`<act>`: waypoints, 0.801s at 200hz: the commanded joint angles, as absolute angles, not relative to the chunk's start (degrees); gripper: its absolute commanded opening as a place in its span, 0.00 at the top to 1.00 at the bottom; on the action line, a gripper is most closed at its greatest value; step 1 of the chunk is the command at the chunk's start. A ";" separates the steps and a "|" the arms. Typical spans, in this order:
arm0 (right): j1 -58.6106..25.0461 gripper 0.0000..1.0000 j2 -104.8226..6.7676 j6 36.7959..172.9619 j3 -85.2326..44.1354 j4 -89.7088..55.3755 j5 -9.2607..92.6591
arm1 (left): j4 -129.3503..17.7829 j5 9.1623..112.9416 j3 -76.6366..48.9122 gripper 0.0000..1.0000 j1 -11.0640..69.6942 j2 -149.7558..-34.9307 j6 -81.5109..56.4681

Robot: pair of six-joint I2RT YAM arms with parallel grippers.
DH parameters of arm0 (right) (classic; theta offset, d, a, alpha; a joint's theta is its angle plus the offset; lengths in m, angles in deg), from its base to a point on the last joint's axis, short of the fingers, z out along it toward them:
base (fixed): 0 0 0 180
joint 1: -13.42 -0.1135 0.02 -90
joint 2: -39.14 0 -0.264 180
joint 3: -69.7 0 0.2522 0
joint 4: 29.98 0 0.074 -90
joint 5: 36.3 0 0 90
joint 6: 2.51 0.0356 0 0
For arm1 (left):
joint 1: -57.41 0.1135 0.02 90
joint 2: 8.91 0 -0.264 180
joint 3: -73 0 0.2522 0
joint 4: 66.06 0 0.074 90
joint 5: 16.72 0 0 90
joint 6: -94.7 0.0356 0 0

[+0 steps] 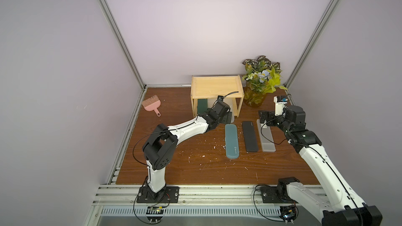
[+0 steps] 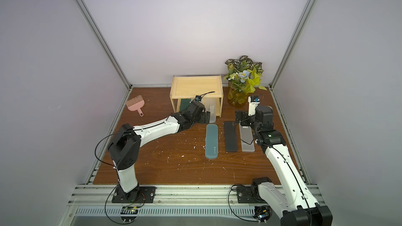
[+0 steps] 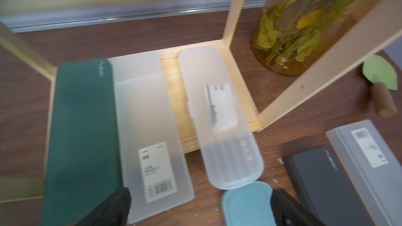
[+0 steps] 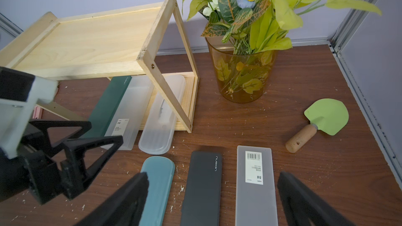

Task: Remove the pencil cases from the shelf
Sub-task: Pick up the pencil case from the shelf.

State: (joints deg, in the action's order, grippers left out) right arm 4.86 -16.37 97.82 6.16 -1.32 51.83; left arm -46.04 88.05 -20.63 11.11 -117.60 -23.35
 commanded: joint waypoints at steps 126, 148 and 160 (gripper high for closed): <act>4.52 0.01 -15.99 97.69 8.90 -4.59 50.03 | -41.59 89.96 -40.30 0.00 9.24 -135.40 -25.45; 4.46 0.01 -16.21 97.69 9.12 -4.79 49.89 | -41.25 90.96 -40.36 0.00 9.33 -135.81 -25.96; 4.54 0.01 -16.15 97.68 9.30 -4.96 49.74 | -40.85 91.68 -40.14 0.00 9.42 -135.76 -26.46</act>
